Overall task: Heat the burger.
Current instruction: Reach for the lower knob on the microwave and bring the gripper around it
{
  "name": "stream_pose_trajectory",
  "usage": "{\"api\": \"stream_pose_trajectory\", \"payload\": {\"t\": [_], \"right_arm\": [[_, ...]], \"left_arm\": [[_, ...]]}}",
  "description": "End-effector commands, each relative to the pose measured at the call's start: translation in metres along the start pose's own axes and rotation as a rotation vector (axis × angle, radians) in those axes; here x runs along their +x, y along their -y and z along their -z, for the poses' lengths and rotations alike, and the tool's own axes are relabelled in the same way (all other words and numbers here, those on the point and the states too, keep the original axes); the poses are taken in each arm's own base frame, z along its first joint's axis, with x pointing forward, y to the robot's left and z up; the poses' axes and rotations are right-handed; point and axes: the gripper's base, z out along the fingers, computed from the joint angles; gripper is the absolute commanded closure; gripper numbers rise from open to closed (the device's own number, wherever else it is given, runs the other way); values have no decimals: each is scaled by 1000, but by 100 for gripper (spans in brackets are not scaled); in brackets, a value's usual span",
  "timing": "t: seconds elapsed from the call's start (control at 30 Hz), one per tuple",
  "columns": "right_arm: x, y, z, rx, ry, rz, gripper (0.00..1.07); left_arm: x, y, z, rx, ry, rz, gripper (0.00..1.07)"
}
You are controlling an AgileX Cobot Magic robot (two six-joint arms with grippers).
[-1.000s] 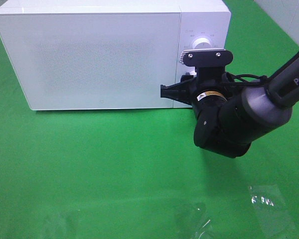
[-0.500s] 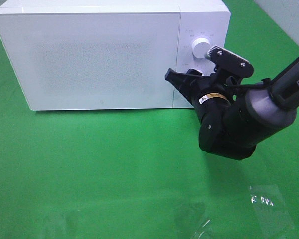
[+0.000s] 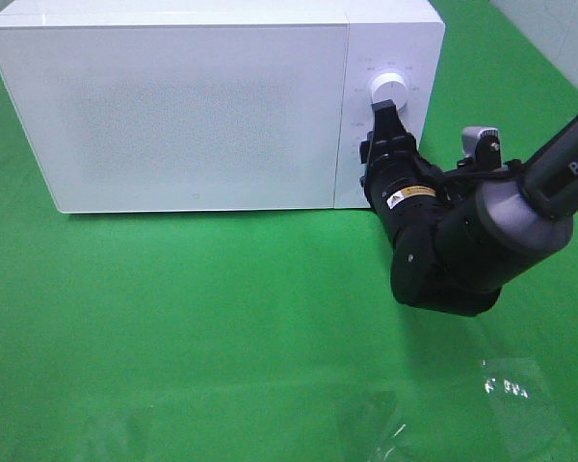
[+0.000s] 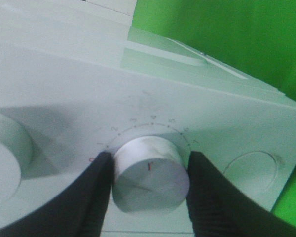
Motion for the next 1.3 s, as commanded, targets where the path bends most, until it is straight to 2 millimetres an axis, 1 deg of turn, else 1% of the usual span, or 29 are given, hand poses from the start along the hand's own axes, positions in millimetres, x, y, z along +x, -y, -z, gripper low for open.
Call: {"api": "stream_pose_trajectory", "payload": {"t": [0.03,0.07,0.1,0.13,0.17,0.67,0.8,0.87,0.93,0.97,1.0,1.03,1.07,1.1,1.13,1.17,1.23,1.27,1.3], "right_arm": [[25,-48,0,-357,-207,-33,107],[24,-51,1,-382,-210,-113,107],[24,-50,1,-371,-227,-198,107],[24,-50,1,-371,-227,-198,107],[24,-50,1,-366,-236,-246,107],[24,-50,1,-362,-237,-261,107],[24,-50,1,-362,-237,-262,105],[24,-50,1,-362,-236,-263,103],[23,-50,1,-359,-226,-268,99],[23,-50,1,-359,-226,-268,99],[22,-50,1,-357,-219,-271,96],[22,-50,1,-357,-219,-271,96],[22,-50,1,-356,-216,-272,91],[22,-50,1,-356,-216,-272,91],[22,-49,0,-353,-209,-274,87],[22,-49,0,-353,-209,-274,87],[19,-49,0,-346,-181,-284,79],[19,-49,0,-346,-181,-284,79],[17,-48,0,-338,-165,-286,73]], "left_arm": [[1,0,2,-6,27,0,7],[1,0,2,-6,27,0,7],[1,0,2,-6,27,0,7],[1,0,2,-6,27,0,7],[1,0,2,-6,27,0,7],[1,0,2,-6,27,0,8],[1,0,2,-6,27,0,8],[1,0,2,-6,27,0,8],[1,0,2,-6,27,0,8],[1,0,2,-6,27,0,8],[1,0,2,-6,27,0,8],[1,0,2,-6,27,0,8],[1,0,2,-6,27,0,8],[1,0,2,-6,27,0,8],[1,0,2,-6,27,0,8],[1,0,2,-6,27,0,8],[1,0,2,-6,27,0,8],[1,0,2,-6,27,0,8],[1,0,2,-6,27,0,8]]}}
